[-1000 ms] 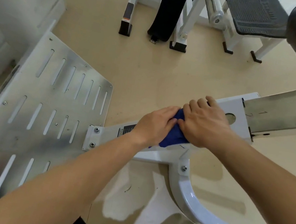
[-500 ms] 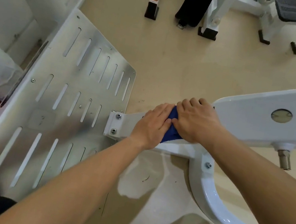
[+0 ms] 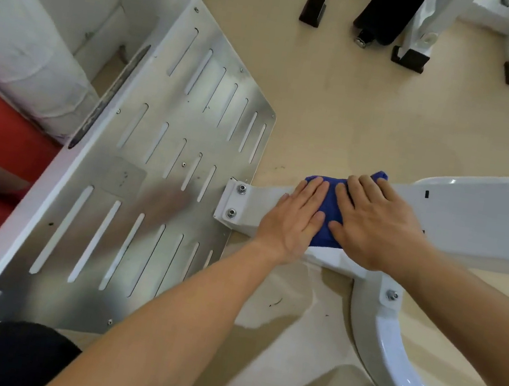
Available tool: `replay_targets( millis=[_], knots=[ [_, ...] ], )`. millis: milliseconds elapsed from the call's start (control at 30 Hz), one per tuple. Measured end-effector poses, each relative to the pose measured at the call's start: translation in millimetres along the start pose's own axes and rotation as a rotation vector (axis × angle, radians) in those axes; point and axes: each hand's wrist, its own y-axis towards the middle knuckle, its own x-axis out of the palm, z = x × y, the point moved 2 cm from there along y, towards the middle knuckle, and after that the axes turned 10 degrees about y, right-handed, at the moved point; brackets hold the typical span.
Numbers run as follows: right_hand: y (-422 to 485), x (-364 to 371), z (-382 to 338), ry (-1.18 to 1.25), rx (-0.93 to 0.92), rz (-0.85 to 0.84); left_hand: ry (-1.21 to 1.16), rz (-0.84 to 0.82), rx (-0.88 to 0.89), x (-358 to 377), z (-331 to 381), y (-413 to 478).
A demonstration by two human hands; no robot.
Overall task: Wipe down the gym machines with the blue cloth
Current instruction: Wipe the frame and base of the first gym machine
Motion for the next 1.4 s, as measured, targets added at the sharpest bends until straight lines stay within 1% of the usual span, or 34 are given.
replay_targets(
  millis=[100, 200, 300, 367, 400, 500, 633, 733, 867, 933, 1000, 1067, 1167, 1267, 1333, 1400],
  knots=[
    [25, 5, -19, 0.059, -0.024, -0.025, 0.085, -0.050, -0.023, 3, -31, 3],
    [63, 15, -47, 0.128, -0.074, -0.052, 0.146, -0.139, -0.109, 6, -64, 5],
    [97, 21, -70, 0.155, -0.102, -0.095, 0.199, -0.167, -0.173, 8, -93, 7],
    [104, 26, -77, 0.157, -0.113, -0.096, 0.240, -0.196, -0.202, 14, -103, 5],
    [102, 28, -78, 0.140, -0.123, -0.082, 0.217, -0.203, -0.233, 17, -103, 1],
    [78, 25, -71, 0.074, -0.154, -0.055, 0.078, -0.133, -0.311, 25, -83, -18],
    [31, 17, -60, 0.018, -0.224, -0.092, -0.016, -0.043, -0.387, 34, -39, -47],
    [21, 16, -57, -0.021, -0.255, -0.073, 0.067, 0.032, -0.448, 42, -21, -58],
    [49, 17, -81, -0.014, -0.309, -0.062, 0.345, 0.050, -0.512, 54, -55, -59],
    [64, 24, -100, -0.012, -0.315, -0.057, 0.465, 0.025, -0.502, 58, -80, -58],
    [74, 30, -110, 0.000, -0.309, -0.035, 0.561, 0.000, -0.446, 58, -97, -57],
    [74, 31, -109, 0.004, -0.307, -0.022, 0.594, 0.000, -0.406, 55, -102, -56],
    [56, 23, -90, 0.002, -0.302, -0.045, 0.475, 0.052, -0.319, 44, -85, -53],
    [33, 22, -56, -0.010, -0.273, -0.024, 0.326, 0.215, -0.161, 33, -48, -50],
    [20, 21, -43, -0.019, -0.240, -0.009, 0.326, 0.240, -0.111, 29, -40, -50],
    [22, 22, -50, -0.013, -0.233, -0.011, 0.342, 0.216, -0.099, 29, -51, -51]
  ],
)
